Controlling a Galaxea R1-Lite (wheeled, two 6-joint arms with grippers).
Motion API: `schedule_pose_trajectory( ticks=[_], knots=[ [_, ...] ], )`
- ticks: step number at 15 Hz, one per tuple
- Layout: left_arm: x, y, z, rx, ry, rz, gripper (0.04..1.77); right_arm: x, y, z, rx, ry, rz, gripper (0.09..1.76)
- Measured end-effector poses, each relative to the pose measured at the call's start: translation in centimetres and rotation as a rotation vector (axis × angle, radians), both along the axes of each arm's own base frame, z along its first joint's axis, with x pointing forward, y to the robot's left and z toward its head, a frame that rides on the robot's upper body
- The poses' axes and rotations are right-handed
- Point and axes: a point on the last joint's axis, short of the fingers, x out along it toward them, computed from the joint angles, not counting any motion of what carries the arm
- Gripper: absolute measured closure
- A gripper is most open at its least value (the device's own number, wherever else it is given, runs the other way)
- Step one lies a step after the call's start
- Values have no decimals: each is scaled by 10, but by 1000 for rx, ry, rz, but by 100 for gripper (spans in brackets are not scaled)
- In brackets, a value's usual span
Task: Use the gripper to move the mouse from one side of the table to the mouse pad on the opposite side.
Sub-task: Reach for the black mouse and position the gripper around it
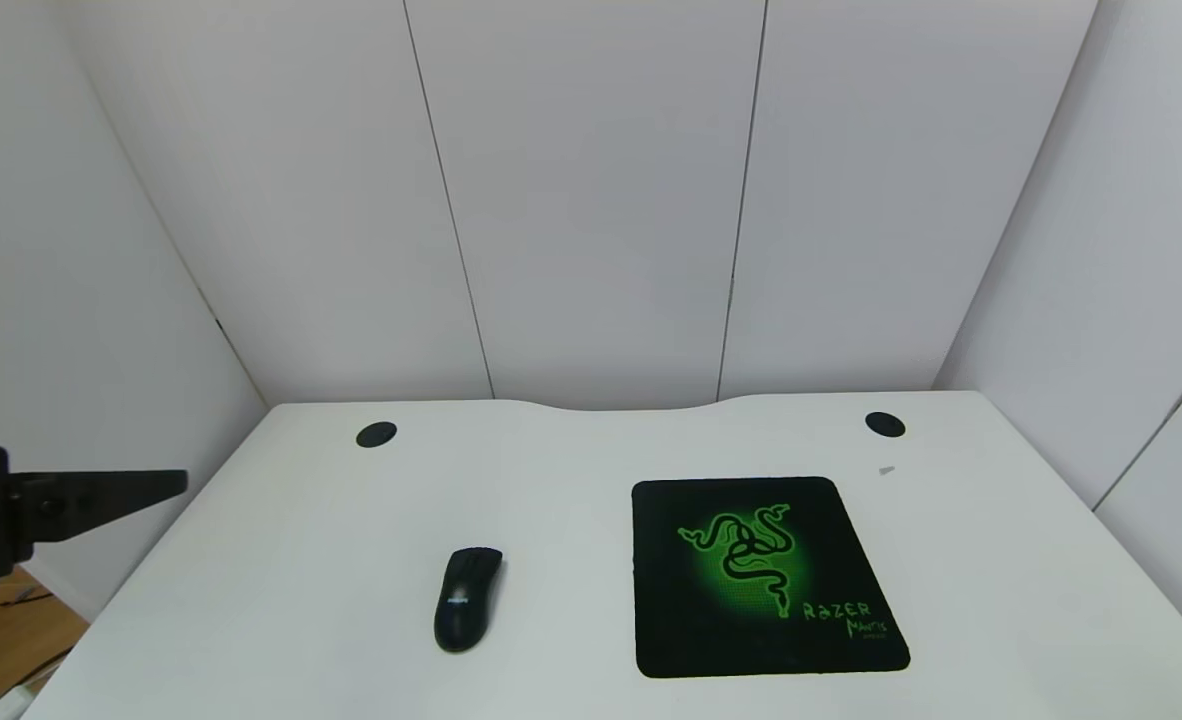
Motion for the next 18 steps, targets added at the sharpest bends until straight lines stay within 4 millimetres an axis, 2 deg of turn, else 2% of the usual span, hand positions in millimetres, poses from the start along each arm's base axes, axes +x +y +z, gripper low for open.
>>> schedule_pose_trajectory(
  ticks=[4,7,11,12,15,17,18],
  knots=[
    [36,-10,2,-20,192,-18,9,0,0,0,0,0,0,14],
    [66,-24,3,-60,292,-17,9,0,0,0,0,0,0,14],
    [109,-53,-16,-47,407,20,9,0,0,0,0,0,0,14],
    [116,-58,-20,-43,424,27,9,0,0,0,0,0,0,14],
    [117,-58,-21,-42,426,28,9,0,0,0,0,0,0,14],
    [152,-81,-57,-1,542,13,9,0,0,0,0,0,0,14],
    [156,-83,-64,5,563,10,9,0,0,0,0,0,0,14]
  ],
)
